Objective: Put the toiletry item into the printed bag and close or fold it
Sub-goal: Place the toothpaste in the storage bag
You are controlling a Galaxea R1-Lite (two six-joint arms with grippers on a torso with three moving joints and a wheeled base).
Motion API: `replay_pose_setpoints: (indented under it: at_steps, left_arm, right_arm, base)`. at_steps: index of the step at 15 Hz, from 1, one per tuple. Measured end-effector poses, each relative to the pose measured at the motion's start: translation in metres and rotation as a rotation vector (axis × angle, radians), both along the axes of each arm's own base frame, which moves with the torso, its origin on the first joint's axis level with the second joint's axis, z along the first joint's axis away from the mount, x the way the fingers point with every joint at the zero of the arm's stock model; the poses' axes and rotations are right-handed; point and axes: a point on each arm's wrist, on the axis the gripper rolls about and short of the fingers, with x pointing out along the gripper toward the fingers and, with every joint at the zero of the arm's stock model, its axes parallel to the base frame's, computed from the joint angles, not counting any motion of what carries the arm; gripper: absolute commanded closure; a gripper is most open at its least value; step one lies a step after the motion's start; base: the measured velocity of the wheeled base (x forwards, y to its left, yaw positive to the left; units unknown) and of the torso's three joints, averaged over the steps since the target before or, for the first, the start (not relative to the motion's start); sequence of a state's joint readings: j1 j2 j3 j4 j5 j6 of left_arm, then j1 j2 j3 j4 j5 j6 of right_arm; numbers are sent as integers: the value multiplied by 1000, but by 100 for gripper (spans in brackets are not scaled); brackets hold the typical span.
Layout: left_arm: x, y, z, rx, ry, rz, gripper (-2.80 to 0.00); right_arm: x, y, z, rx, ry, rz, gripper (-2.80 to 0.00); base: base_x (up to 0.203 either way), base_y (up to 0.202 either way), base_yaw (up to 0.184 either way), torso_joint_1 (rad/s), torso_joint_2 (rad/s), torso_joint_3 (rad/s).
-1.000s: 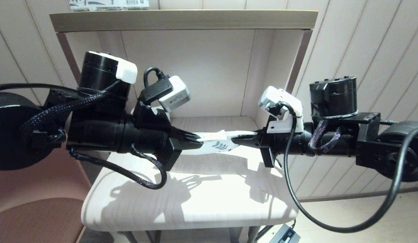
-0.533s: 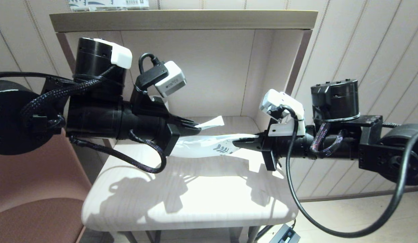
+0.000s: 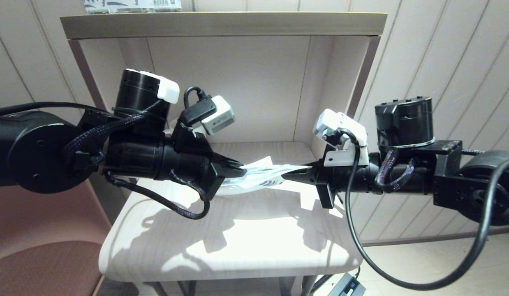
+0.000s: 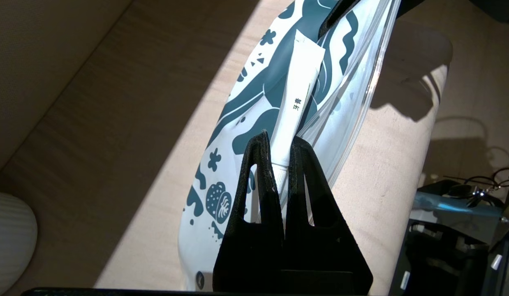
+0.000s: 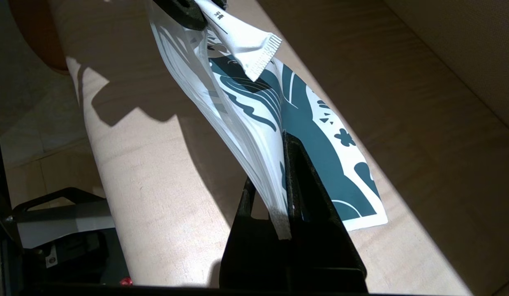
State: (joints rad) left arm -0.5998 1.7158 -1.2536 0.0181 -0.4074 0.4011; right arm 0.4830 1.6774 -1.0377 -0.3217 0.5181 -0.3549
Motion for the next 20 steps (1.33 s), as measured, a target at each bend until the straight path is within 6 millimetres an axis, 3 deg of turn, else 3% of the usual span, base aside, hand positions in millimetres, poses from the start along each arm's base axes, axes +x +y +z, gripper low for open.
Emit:
replay_pose_setpoints:
  at_steps: [10,20]
  left_arm:
    - [-6,4,9,-12,-26,3,0]
    - [-15,12,21,115,-267,-44,0]
  right_arm:
    - [0,0,-1,0,4,0,0]
    - [-1,0,-1,-1,6,3,0]
  base:
    - [0,0,0,0,0,0]
    - [0,0,0,0,0,0]
